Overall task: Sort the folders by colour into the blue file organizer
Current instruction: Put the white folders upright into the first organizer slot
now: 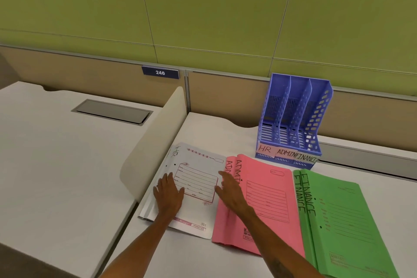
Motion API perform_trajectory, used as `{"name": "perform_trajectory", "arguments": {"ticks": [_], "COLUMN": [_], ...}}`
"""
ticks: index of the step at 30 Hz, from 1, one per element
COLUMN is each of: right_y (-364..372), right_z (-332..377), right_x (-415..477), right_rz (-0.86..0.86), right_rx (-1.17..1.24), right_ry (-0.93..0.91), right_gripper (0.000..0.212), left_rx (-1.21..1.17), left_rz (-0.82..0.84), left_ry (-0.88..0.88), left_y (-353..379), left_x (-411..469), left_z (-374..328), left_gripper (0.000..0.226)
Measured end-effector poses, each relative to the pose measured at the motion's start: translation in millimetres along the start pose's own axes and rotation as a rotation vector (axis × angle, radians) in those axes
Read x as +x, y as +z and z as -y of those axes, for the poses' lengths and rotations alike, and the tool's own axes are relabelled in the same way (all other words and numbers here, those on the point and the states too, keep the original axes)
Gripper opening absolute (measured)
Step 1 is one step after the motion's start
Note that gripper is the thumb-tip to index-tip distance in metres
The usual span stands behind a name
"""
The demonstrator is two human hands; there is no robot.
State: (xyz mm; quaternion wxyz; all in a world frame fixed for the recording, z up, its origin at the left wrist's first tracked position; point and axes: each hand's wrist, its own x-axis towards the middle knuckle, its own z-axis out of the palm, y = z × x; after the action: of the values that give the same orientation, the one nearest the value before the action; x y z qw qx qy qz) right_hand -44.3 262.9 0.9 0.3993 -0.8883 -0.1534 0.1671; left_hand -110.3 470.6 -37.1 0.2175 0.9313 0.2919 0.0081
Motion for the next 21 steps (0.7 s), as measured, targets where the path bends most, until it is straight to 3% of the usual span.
{"name": "perform_trajectory", "arguments": {"ticks": [10,14,21], "right_y": [36,42,44], "right_z": [12,11,17], "right_x": [0,-3,-6], "right_rz": [0.228,0.248,0.283], "right_rx": [-0.177,-0.194,-0.215], "right_ry": [0.038,0.078,0.078], "right_gripper": [0.064,0.055,0.062], "left_rx": [-0.019,-0.004,0.036], "left_rz": [0.007,0.052,0.12], "left_ry": [-0.146,-0.168,-0.227], "left_y": [-17,-19,-24], "left_x": [7,9,11], "left_z": [16,16,6], "left_gripper": [0.07,0.072,0.068]}}
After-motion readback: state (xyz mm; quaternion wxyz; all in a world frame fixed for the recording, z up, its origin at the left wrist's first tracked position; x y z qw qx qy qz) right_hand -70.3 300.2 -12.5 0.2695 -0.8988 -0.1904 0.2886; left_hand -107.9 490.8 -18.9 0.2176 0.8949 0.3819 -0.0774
